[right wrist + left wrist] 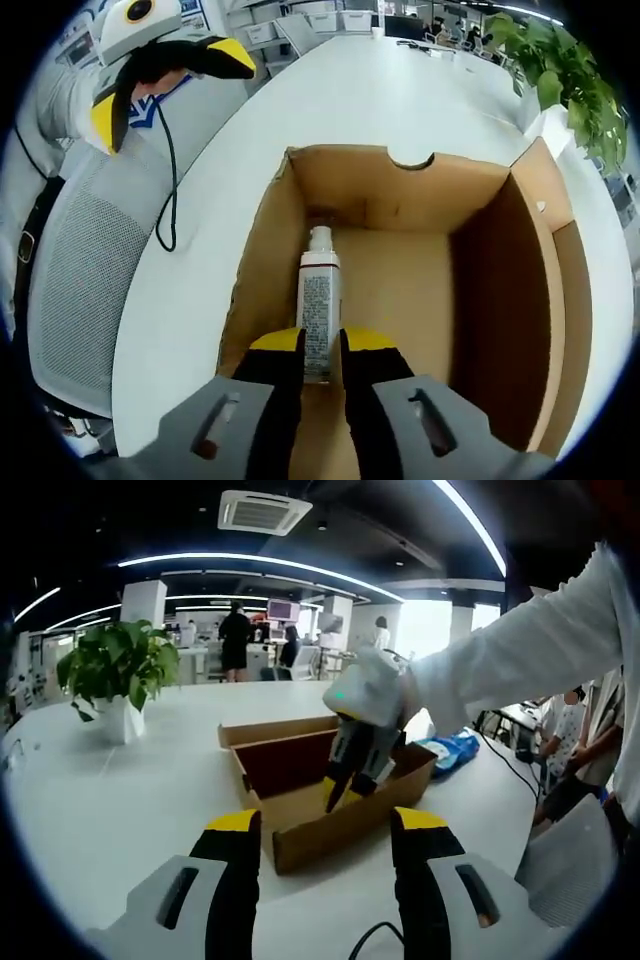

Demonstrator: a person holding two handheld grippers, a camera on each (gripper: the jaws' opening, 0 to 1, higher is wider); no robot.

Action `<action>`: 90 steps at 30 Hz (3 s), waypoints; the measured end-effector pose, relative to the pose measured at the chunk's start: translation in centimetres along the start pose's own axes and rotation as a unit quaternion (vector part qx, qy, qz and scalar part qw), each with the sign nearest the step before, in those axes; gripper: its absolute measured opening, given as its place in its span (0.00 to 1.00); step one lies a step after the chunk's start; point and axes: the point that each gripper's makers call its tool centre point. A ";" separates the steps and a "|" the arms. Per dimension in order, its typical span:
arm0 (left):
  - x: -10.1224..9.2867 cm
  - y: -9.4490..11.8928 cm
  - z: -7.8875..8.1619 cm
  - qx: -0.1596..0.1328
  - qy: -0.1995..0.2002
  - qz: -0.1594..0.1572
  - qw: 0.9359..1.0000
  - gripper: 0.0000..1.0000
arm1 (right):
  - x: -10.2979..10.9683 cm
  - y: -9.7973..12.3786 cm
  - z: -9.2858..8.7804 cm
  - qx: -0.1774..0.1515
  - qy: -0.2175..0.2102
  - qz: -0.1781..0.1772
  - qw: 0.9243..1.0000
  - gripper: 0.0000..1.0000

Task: Operate the shoe box by opening the lid, removing the specified soft item, and placing it in the target area until the item is outside and the box remains undamaged.

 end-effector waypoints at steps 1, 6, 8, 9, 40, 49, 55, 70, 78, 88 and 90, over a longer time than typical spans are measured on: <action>0.0 0.0 0.0 0.000 0.000 0.000 1.000 0.53 | 0.0 0.0 0.1 -0.002 0.001 0.001 1.000 0.16; 0.2 0.1 -0.1 0.000 0.001 0.002 1.000 0.53 | 0.4 -0.7 0.1 0.012 0.021 0.007 1.000 0.17; 0.2 0.1 -0.1 0.000 0.002 0.002 1.000 0.53 | 0.4 -1.3 -0.3 0.027 0.038 0.002 0.999 0.17; 0.3 0.2 0.0 -0.001 0.002 0.003 1.000 0.53 | 0.1 -1.4 -0.3 0.031 0.031 -0.007 0.999 0.17; -0.1 0.1 -0.3 0.001 0.002 -0.002 1.000 0.53 | -0.4 0.2 -2.6 0.047 0.007 -0.035 0.998 0.28; 0.1 0.2 -0.3 0.000 0.004 0.001 1.000 0.53 | -0.5 -0.7 -3.2 0.051 0.011 -0.035 0.998 0.18; 0.1 0.1 -0.2 0.001 0.001 0.000 1.000 0.52 | -0.4 -0.2 -3.0 0.036 0.015 -0.047 0.998 0.17; -0.9 -0.2 0.8 -0.006 -0.007 -0.010 1.000 0.52 | -0.9 4.5 -1.9 -0.017 -0.032 -0.105 0.994 0.16; -1.8 -0.6 1.3 -0.007 -0.014 -0.018 1.000 0.52 | 0.2 6.7 -1.9 -0.036 -0.043 -0.124 0.991 0.16; -2.8 -1.4 2.4 -0.003 -0.028 -0.030 0.999 0.52 | 1.6 9.4 -0.9 -0.080 -0.059 -0.139 0.985 0.16; -3.1 -1.6 2.7 -0.001 -0.034 -0.033 0.999 0.51 | 1.8 9.9 -0.6 -0.092 -0.065 -0.140 0.984 0.16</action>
Point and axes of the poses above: the point that each gripper's makers call its tool centre point, and the gripper's own axes: y roughly backward along the fingers, x roughly to its left, z roughly out of its top, and after that the axes turned 11 degrees about y, right-handed
